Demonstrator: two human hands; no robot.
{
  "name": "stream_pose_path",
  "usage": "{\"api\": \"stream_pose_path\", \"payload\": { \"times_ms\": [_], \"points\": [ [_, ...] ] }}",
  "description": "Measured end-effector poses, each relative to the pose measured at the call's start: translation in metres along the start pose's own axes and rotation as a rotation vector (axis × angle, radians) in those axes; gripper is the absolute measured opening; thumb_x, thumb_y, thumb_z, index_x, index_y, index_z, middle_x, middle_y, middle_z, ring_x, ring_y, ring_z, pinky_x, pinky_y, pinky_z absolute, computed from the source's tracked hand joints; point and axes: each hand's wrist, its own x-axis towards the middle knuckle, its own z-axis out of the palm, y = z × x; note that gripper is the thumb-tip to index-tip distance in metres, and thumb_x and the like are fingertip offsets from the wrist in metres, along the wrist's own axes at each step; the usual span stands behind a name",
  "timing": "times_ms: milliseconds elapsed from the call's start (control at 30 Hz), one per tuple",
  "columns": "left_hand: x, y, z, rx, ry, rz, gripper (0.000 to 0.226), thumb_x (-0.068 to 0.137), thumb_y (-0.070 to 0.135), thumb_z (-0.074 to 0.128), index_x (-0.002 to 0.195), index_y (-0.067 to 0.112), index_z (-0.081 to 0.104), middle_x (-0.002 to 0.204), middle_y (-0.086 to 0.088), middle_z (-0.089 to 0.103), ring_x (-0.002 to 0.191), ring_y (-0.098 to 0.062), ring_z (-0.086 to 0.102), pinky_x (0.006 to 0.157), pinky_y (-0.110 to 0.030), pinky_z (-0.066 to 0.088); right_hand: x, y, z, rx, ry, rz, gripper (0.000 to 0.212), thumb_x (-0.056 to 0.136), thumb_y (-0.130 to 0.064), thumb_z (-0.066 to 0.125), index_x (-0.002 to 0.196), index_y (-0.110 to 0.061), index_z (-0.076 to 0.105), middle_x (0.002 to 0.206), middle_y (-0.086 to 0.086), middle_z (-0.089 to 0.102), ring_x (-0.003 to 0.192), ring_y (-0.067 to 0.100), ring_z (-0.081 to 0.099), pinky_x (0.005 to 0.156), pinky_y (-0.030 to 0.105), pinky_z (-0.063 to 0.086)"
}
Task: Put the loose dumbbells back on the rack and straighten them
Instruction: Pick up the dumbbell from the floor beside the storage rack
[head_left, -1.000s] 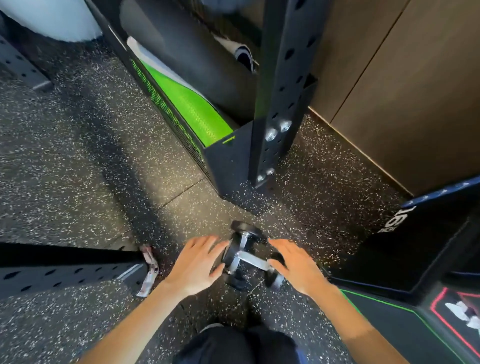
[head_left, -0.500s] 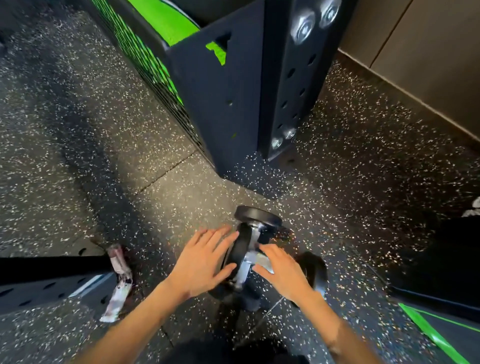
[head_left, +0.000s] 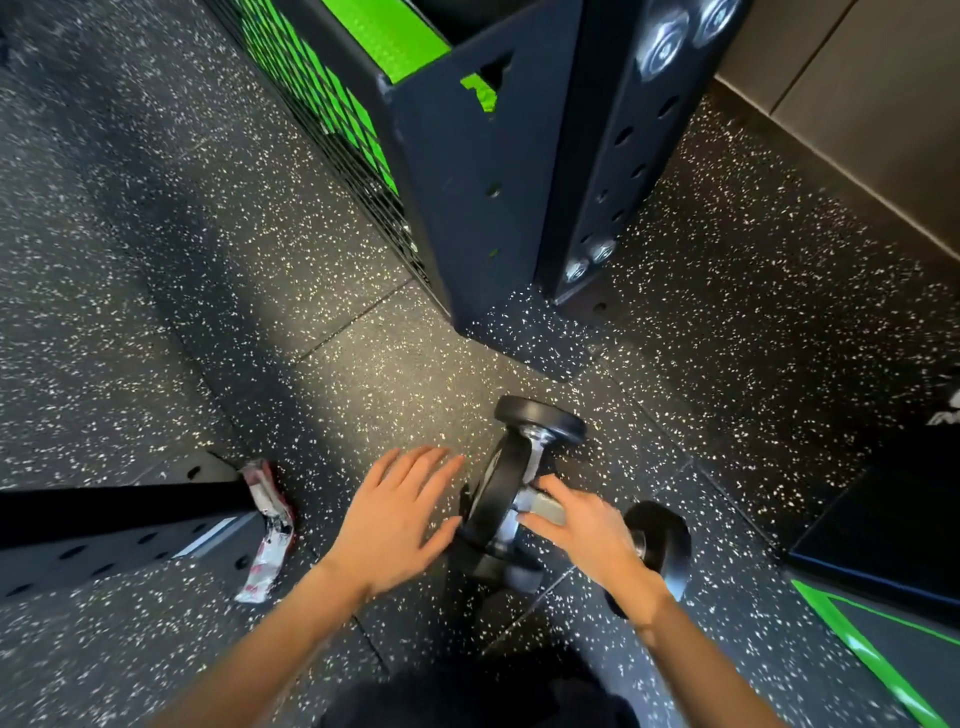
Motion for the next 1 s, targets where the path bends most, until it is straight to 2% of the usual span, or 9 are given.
{"api": "stream_pose_path", "payload": {
  "times_ms": [133,300,400,567,667,833,1000],
  "points": [
    [-0.023,0.009,-0.068,0.0,0.004,-0.003,0.059,0.093,0.051,0.03,0.138,0.014,0.042,0.135,-0.01,0.052,0.124,-0.026,0.049,0.106,-0.051,0.035,-0.058,-0.031,-0.048,0.034,0.053,0.029,0.048,0.084,-0.062,0.049,0.119,-0.03,0.048,0.095,0.007,0.068,0.091,0.029,0.063,0.067,0.033,0.041],
    [-0.064,0.049,-0.184,0.013,-0.036,0.033,0.061,0.091,0.05,0.033,0.135,0.01,0.046,0.134,-0.012,0.052,0.123,-0.031,0.049,0.105,-0.049,0.036,-0.156,-0.086,-0.133,0.059,0.042,0.116,0.053,0.083,-0.065,0.046,0.127,-0.036,0.046,0.114,0.003,0.066,0.103,0.027,0.061,0.081,0.035,0.046],
    [-0.092,0.074,-0.263,0.022,-0.048,0.074,0.062,0.09,0.051,0.032,0.135,0.011,0.046,0.134,-0.012,0.051,0.123,-0.031,0.048,0.106,-0.048,0.035,-0.224,-0.122,-0.187,0.043,0.046,0.136,0.052,0.082,-0.068,0.044,0.125,-0.038,0.046,0.116,0.003,0.065,0.106,0.028,0.059,0.083,0.036,0.046],
    [-0.14,0.113,-0.396,0.071,-0.048,0.146,0.062,0.09,0.053,0.032,0.132,0.011,0.05,0.126,-0.01,0.055,0.116,-0.029,0.052,0.104,-0.046,0.036,-0.341,-0.183,-0.273,0.023,0.092,0.19,0.046,0.082,-0.067,0.047,0.119,-0.039,0.048,0.109,0.001,0.066,0.1,0.027,0.06,0.075,0.033,0.044],
    [-0.169,0.132,-0.464,0.107,-0.008,0.2,0.061,0.089,0.053,0.034,0.129,0.011,0.051,0.124,-0.01,0.055,0.116,-0.029,0.05,0.104,-0.045,0.033,-0.408,-0.222,-0.314,0.028,0.137,0.21,0.048,0.083,-0.064,0.048,0.123,-0.038,0.046,0.105,0.003,0.067,0.098,0.027,0.061,0.074,0.033,0.044],
    [-0.211,0.16,-0.533,0.085,0.069,0.334,0.058,0.089,0.05,0.039,0.126,0.008,0.054,0.123,-0.012,0.057,0.118,-0.031,0.05,0.103,-0.048,0.036,-0.499,-0.27,-0.338,0.082,0.234,0.325,0.05,0.082,-0.066,0.047,0.125,-0.041,0.045,0.108,0.003,0.067,0.102,0.029,0.061,0.08,0.036,0.047],
    [-0.244,0.188,-0.552,0.103,0.011,0.553,0.06,0.086,0.05,0.042,0.129,0.009,0.053,0.128,-0.011,0.057,0.123,-0.031,0.048,0.105,-0.05,0.034,-0.568,-0.305,-0.32,0.129,0.293,0.446,0.054,0.081,-0.068,0.046,0.128,-0.041,0.043,0.114,0.006,0.066,0.107,0.031,0.059,0.083,0.038,0.046]
  ]
}}
